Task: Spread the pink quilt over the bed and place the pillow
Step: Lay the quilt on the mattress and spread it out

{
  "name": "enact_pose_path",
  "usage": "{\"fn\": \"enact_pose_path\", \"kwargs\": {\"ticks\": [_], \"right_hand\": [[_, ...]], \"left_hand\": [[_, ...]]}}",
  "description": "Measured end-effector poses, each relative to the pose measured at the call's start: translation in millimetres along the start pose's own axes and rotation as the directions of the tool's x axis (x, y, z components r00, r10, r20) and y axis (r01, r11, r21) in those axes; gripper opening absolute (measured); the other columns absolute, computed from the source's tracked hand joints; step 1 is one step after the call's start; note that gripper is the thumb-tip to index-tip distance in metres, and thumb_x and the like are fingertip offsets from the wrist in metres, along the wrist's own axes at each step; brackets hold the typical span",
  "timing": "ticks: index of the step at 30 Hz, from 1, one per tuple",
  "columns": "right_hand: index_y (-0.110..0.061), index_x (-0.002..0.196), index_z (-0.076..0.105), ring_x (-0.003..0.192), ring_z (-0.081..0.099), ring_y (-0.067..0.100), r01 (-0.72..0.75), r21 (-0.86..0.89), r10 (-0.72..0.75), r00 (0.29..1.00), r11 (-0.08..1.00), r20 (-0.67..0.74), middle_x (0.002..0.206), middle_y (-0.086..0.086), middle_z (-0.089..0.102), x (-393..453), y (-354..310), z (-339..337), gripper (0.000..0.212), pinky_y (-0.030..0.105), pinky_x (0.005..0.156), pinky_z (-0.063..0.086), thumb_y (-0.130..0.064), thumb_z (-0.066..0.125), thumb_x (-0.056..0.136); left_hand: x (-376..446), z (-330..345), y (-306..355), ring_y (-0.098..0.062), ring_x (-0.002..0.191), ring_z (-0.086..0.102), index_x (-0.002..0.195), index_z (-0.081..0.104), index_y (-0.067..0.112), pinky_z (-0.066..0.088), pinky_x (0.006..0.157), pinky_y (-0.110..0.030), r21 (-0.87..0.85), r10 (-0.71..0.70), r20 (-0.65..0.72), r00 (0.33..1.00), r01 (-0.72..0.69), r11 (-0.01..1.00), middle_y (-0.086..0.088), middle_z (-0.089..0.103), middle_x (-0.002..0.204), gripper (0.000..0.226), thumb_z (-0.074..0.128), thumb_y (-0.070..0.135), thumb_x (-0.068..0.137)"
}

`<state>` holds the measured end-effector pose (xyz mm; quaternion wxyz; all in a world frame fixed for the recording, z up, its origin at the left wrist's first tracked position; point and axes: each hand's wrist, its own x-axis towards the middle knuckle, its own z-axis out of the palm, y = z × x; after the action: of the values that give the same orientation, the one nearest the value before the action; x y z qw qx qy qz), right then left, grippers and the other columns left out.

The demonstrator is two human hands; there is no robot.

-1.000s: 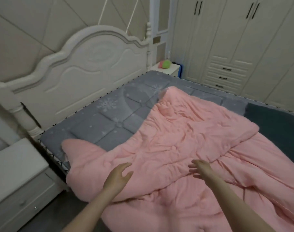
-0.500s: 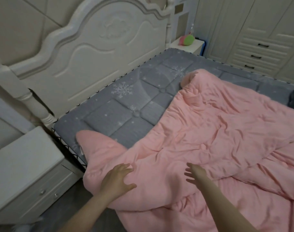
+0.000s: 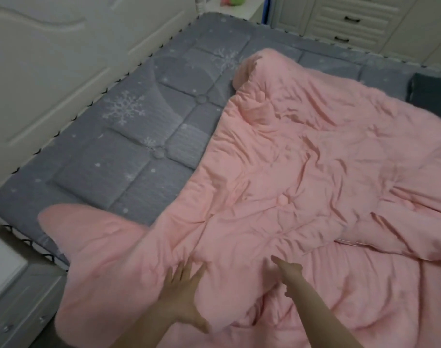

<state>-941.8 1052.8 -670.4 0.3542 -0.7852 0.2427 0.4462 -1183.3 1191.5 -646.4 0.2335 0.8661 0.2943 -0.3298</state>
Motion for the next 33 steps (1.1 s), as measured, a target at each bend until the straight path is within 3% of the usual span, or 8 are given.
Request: {"fn": "enact_pose_path", "kwargs": {"ticks": [2,5,10,16,20,23,29,33], "right_hand": [[0.003,0.139,0.021,0.118,0.048,0.034,-0.052,0.004,0.052,0.999,0.999,0.002,0.137,0.020,0.043,10.7,-0.4,5.6,0.095,0.047,0.090,0.041,-0.031,0.079,0.072],[0.003,0.129,0.039,0.096,0.055,0.028,-0.052,0.057,0.051,0.998,0.997,0.034,0.121,0.016,0.057,17.5,-2.6,10.1,0.079,0.036,0.070,0.042,-0.030,0.080,0.071],[0.008,0.119,0.052,0.089,0.055,0.028,0.034,0.271,-0.030,0.999,0.962,-0.019,0.100,0.016,0.058,11.4,-24.6,21.4,0.052,0.034,0.066,0.047,-0.022,0.070,0.081],[0.007,0.126,0.045,0.098,0.052,0.031,0.216,0.333,-0.142,0.962,0.918,-0.234,0.113,0.020,0.053,-49.0,-112.4,70.5,0.049,0.043,0.076,0.051,-0.029,0.050,0.094],[0.012,0.125,0.048,0.114,0.054,0.034,0.522,0.157,-0.428,0.808,0.838,-0.404,0.125,0.023,0.055,-164.7,-248.7,126.9,0.046,0.038,0.096,0.043,-0.024,0.045,0.096],[0.003,0.126,0.049,0.091,0.054,0.019,0.700,0.310,-0.657,0.713,0.644,-0.246,0.106,0.015,0.057,-266.8,-380.0,179.0,0.036,0.032,0.078,0.045,-0.013,0.046,0.094],[-0.016,0.124,0.057,0.111,0.055,0.016,0.920,0.321,-0.965,0.160,0.223,0.210,0.121,0.001,0.059,-468.8,-534.7,305.4,0.034,0.029,0.096,0.044,-0.014,0.054,0.090],[-0.009,0.134,0.048,0.121,0.046,0.012,0.973,0.095,-0.934,0.172,0.211,0.315,0.131,0.001,0.051,-461.0,-522.6,359.8,0.043,0.005,0.084,0.036,-0.026,0.051,0.095]], "left_hand": [[5.9,10.7,-8.7,-0.025,0.141,-0.016,0.145,-0.015,0.035,0.003,0.113,-0.052,0.062,0.020,-0.050,0.999,-0.017,0.998,-0.002,-0.022,0.150,0.145,0.051,0.080,0.024],[15.9,25.9,-24.3,-0.024,0.105,0.063,0.131,0.040,0.028,0.051,0.084,-0.039,0.069,0.023,-0.045,0.999,-0.020,0.997,0.000,0.056,0.129,0.110,0.058,0.076,0.033],[29.9,6.4,-52.5,0.002,0.047,0.059,0.080,0.068,0.041,0.042,0.038,-0.014,0.063,0.074,-0.152,0.986,-0.066,0.996,0.018,0.061,0.062,0.032,0.039,0.034,0.066],[22.7,-113.1,-81.7,-0.001,0.085,0.066,0.106,0.062,0.032,0.050,0.074,-0.019,-0.403,-0.158,-0.396,0.905,-0.017,0.915,0.006,0.068,0.101,0.028,0.037,0.036,0.094],[13.9,-216.7,-138.5,-0.027,0.092,0.066,0.103,0.066,0.019,0.048,0.075,-0.033,-0.510,-0.162,-0.531,0.831,-0.162,0.845,-0.012,0.070,0.100,0.034,0.037,0.034,0.093],[5.1,-331.0,-197.2,-0.029,0.094,0.066,0.108,0.068,0.014,0.048,0.078,-0.032,-0.534,-0.208,-0.675,0.708,-0.274,0.800,-0.018,0.070,0.102,0.030,0.043,0.021,0.094],[-30.1,-554.1,-354.8,-0.031,0.099,0.063,0.101,0.070,0.002,0.043,0.073,-0.034,-0.568,-0.469,-0.811,0.350,-0.279,0.774,-0.022,0.067,0.108,0.025,0.048,0.011,0.093],[-25.3,-540.0,-421.5,-0.035,0.108,0.058,0.111,0.062,-0.003,0.043,0.082,-0.029,-0.683,-0.569,-0.727,0.384,-0.329,0.652,-0.020,0.063,0.115,0.026,0.046,0.003,0.092]]}}
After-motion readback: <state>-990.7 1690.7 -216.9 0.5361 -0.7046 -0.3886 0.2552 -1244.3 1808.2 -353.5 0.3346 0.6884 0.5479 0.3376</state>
